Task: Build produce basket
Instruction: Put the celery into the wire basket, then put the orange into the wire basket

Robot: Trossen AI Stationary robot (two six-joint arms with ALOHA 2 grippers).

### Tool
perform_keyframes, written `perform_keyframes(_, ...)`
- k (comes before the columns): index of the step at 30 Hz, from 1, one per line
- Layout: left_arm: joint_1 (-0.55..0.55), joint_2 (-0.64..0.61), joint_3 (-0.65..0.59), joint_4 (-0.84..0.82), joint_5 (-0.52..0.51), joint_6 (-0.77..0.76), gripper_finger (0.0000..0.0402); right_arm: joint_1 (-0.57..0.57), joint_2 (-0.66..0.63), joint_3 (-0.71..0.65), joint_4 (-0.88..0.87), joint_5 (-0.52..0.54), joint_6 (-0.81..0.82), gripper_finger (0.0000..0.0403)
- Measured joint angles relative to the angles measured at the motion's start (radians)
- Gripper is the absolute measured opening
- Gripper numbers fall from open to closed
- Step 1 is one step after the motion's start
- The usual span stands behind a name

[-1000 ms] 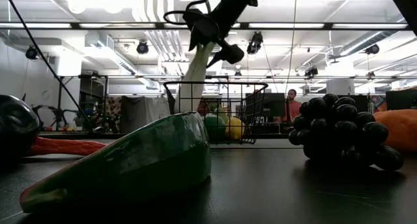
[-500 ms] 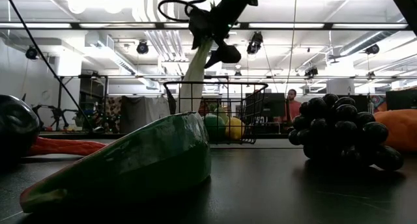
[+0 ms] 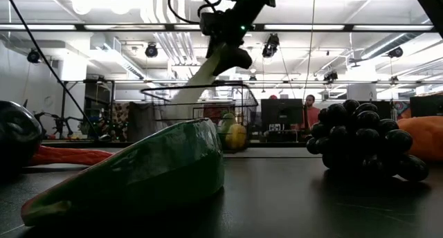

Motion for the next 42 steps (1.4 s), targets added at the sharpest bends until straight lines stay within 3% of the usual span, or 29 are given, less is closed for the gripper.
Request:
perform_keyframes(6,0.000,0.000,0.000,0.000,0.000,0.000,0.0322,-0.001,0.004,0.000,-0.004,0.023,-0.172,0.0343)
perform_keyframes(15,0.000,0.000,0.000,0.000,0.000,0.000,0.0322,-0.001,0.004,0.000,-0.007,0.056,-0.184,0.0369)
perform_keyframes(19,0.000,0.000,0.000,0.000,0.000,0.000,0.0322,-0.001,-0.002,0.008,-0.014,0.080,-0.066,0.0370)
perform_keyframes(23,0.000,0.000,0.000,0.001,0.000,0.004,0.0322,0.000,-0.002,0.038,-0.085,0.161,-0.056,0.0370)
perform_keyframes(28,0.000,0.000,0.000,0.001,0.000,0.005,0.0322,-0.005,-0.010,0.103,-0.124,0.172,0.030,0.0370)
perform_keyframes(33,0.000,0.000,0.000,0.001,0.000,0.005,0.0322,0.013,-0.010,0.245,-0.326,0.174,0.212,0.0370)
perform_keyframes(37,0.000,0.000,0.000,0.000,0.000,0.004,0.0322,0.053,-0.019,0.369,-0.593,0.127,0.502,0.0368)
perform_keyframes(39,0.000,0.000,0.000,0.000,0.000,0.000,0.0322,0.073,-0.028,0.425,-0.739,0.015,0.685,0.0367)
perform_keyframes(42,0.000,0.000,0.000,0.001,0.000,-0.002,0.0322,0.095,-0.048,0.467,-0.886,-0.270,0.958,0.0365)
